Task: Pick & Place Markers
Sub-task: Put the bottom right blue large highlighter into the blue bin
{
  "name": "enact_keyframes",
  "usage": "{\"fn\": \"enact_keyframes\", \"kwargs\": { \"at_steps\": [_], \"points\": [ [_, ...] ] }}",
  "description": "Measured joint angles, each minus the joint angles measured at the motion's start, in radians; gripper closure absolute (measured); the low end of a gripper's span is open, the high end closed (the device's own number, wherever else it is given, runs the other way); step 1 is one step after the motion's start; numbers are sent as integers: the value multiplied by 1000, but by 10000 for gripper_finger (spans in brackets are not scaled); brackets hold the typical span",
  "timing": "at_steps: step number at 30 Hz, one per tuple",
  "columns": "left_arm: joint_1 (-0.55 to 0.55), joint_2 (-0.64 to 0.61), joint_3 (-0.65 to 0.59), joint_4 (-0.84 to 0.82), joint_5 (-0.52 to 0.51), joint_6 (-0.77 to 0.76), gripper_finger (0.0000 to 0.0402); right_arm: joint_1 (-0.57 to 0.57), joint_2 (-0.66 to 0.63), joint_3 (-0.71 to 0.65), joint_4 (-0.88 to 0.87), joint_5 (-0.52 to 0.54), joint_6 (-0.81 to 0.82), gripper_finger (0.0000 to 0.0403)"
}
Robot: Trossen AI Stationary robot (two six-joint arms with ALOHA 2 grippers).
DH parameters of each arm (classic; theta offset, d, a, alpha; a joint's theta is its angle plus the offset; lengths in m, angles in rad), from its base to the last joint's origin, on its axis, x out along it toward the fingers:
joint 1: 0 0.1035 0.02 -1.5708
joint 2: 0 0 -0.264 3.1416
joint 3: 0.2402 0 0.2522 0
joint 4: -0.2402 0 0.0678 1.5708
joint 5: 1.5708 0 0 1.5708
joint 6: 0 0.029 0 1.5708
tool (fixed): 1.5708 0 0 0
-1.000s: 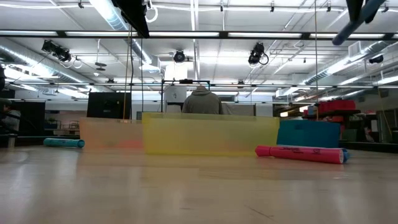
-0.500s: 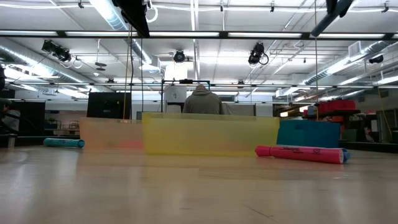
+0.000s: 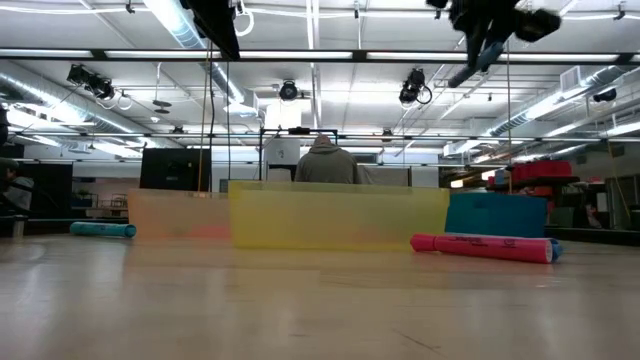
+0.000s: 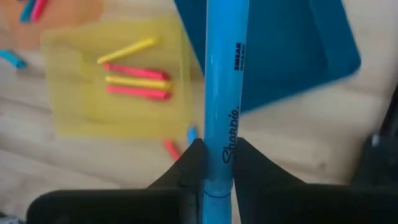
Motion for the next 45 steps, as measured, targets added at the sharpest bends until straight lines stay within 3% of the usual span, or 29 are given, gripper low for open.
{"fn": "enact_keyframes", "kwargs": {
  "at_steps": [11,18,30,45],
  "points": [
    [-1,0,0,0,34,-26,285,-297,239,0,116,0,-503,352],
    [0,0,0,0,-19,-26,285,-356,388,0,243,8,-786,347],
    [-1,0,0,2,-77,-114,285,-385,514,-6,324,18,-931,346],
    [0,0,0,46,-98,-172,285,-386,517,-227,494,-22,-975,344]
  ]
}}
